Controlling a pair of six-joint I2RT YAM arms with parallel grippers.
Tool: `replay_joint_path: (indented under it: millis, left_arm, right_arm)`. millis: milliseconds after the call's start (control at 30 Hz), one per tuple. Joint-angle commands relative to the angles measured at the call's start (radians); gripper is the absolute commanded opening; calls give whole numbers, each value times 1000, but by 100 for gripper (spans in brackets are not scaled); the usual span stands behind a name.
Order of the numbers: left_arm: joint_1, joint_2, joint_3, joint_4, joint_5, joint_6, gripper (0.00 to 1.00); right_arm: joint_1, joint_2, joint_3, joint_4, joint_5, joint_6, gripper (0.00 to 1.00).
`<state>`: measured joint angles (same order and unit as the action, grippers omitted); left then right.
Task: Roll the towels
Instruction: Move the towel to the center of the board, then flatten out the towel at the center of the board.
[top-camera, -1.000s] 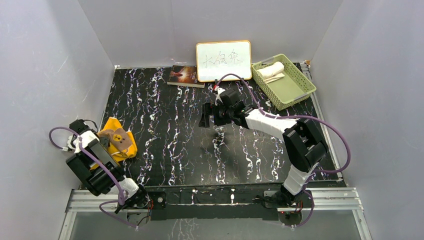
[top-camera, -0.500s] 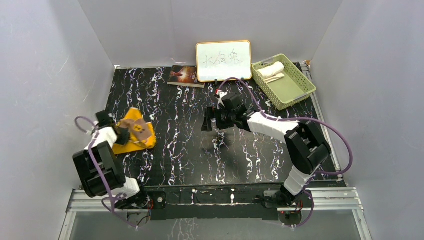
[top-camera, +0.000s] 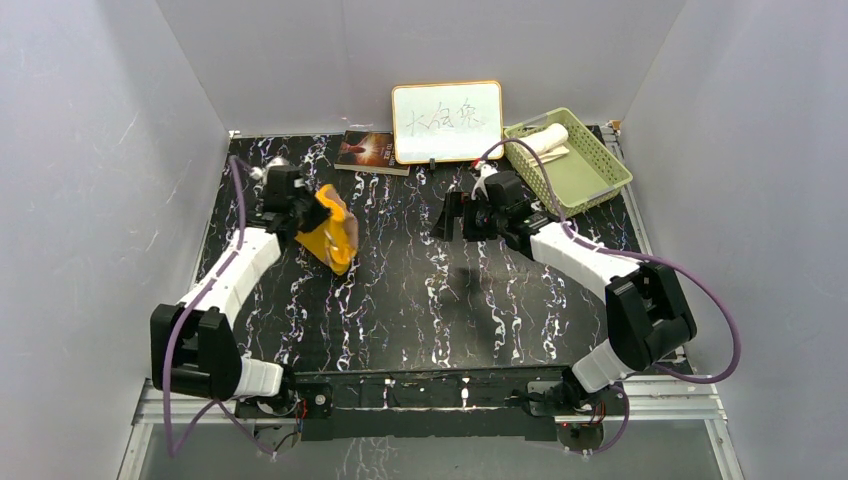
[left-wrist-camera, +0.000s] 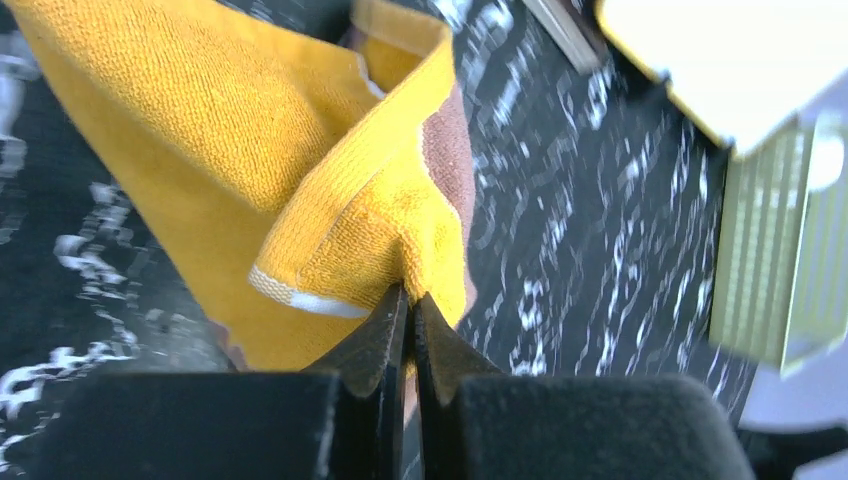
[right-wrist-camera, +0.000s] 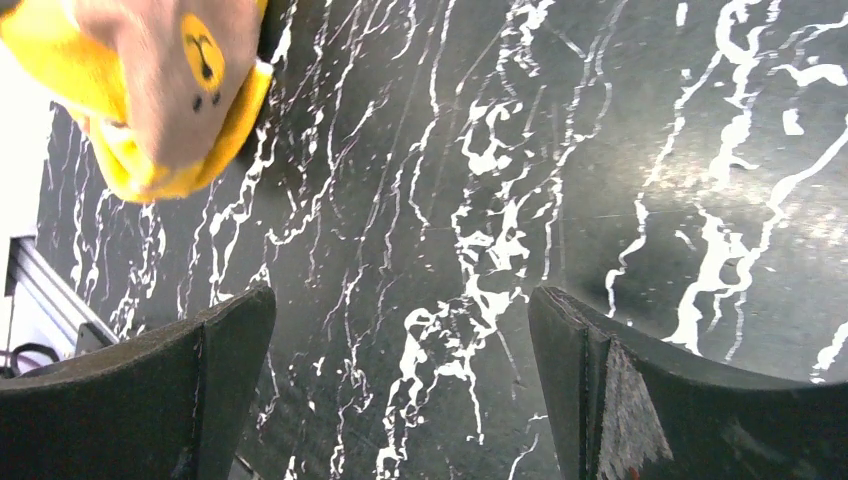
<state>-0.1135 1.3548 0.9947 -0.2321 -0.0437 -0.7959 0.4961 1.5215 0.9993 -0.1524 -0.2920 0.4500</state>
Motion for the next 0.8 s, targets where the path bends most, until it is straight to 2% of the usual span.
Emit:
replay_joint_path:
  millis: [0,133,167,200,233,300,400,500,567,667,767]
  left_arm:
    - [-169,-35,-23,59,30,123,0]
    - [-303,-106,-104,224,112,202,2]
    - [-320,-121,-114,236,126,221,16]
    - [-326,-135,-120,227,121,227,47]
    - [-326,-158,-133,200,101,227,76]
    - [-317,-206,-150,140,28,253,96]
    - [-245,-241,-137,45,-5,295,98]
    - [-56,-189,-107,-12,135,310,98]
    - [13,-121,-84,-26,226,320,98]
    - [29,-12,-51,-4,307,347,98]
    - [25,104,-17,55,367,343,89]
  right_arm:
    - [-12,-23,57,41,-1,-9,98]
    - [-13,-52,25,41,-1,-9,98]
    - [-13,-59,8,41,-1,-9,98]
    - [-13,-64,-12,97,-1,-9,98]
    - [-13,-65,-28,287,145,-41,98]
    - [-13,-51,-43,331,118,31,98]
    - [8,-15,-12,336,120,20,98]
    - [59,37,62,270,155,-41,98]
    - [92,100,142,165,181,-80,98]
    - [107,195,218,56,152,-75,97]
    - [114,261,232,29,124,-53,92]
